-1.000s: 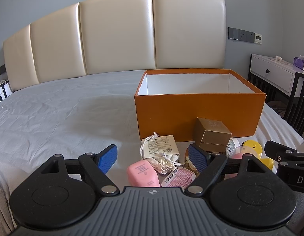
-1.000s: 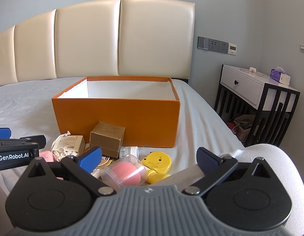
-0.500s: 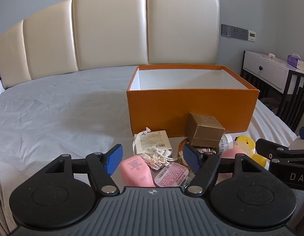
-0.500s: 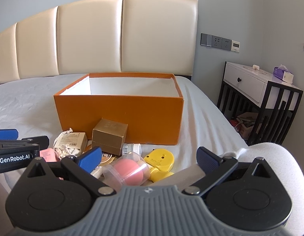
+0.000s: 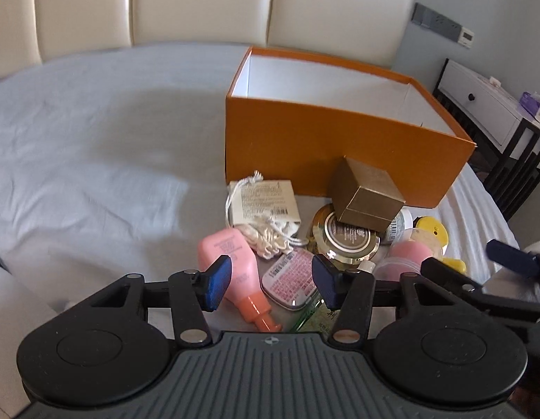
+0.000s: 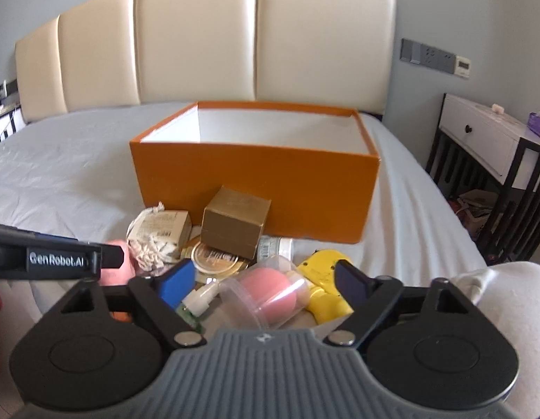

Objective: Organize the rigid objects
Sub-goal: 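Grasp the pink lotion bottle with the left gripper while the right gripper grasps the pink-labelled sachet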

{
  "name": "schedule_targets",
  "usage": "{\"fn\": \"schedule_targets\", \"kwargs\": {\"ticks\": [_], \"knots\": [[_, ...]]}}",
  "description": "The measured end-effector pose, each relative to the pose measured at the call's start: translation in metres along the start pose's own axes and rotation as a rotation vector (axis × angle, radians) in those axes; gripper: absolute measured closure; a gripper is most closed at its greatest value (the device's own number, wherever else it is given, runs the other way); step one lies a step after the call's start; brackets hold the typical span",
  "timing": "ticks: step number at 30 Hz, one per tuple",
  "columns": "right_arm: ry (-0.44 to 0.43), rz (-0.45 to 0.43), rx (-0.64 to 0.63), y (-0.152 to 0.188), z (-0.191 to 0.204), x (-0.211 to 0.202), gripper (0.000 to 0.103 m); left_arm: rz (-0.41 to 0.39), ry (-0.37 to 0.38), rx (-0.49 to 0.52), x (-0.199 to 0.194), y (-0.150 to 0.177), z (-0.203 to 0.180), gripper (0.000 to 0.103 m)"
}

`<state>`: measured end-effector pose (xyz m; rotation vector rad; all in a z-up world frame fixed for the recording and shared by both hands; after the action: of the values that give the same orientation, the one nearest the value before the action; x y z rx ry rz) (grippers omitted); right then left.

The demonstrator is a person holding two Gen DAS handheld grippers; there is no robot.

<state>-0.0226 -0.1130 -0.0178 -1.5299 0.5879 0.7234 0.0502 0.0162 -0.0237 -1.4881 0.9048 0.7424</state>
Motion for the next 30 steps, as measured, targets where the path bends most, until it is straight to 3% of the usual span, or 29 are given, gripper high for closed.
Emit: {"fn": "schedule_targets", "kwargs": {"ticks": [5, 8, 15, 17, 21, 23, 26, 30], "knots": [[-0.066, 0.069, -0.028, -0.014, 0.008, 0.019, 0.044, 0.135, -0.003, -0.110, 0.018, -0.011, 0.014, 0.038], [-0.125, 0.125, -0.037, -0.023, 0.015, 0.034, 0.050, 0.211, 0.022, -0.181, 0.030, -0.018, 0.025, 0.035], [-0.220, 0.234, -0.010, -0.034, 0.026, 0.065, 0.063, 0.286, 0.010, -0.290, 0.053, -0.030, 0.039, 0.031], [-0.240, 0.260, -0.011, -0.035, 0.030, 0.072, 0.071, 0.294, -0.001, -0.298, 0.058, -0.033, 0.040, 0.031], [-0.277, 0.308, -0.006, -0.037, 0.037, 0.082, 0.072, 0.309, -0.019, -0.291, 0.066, -0.036, 0.040, 0.032], [-0.304, 0.335, 0.001, -0.037, 0.039, 0.085, 0.072, 0.323, -0.026, -0.283, 0.070, -0.038, 0.041, 0.046], [-0.325, 0.371, -0.005, -0.039, 0.047, 0.089, 0.070, 0.334, -0.024, -0.250, 0.072, -0.041, 0.039, 0.052], [-0.328, 0.427, 0.001, -0.040, 0.054, 0.097, 0.070, 0.355, -0.022, -0.178, 0.073, -0.044, 0.037, 0.053]]}}
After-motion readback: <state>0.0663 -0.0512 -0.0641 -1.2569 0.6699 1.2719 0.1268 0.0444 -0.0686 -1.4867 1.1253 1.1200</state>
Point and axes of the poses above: each gripper's, at about its wrist camera, not at the fingertips, and x roughly the way its jaws point, z to its left, y to its underside, the point moved 2 cm from there along x, roughly the way its jaws point, and after that the axes turned 10 degrees about z, right-handed, at the moved point
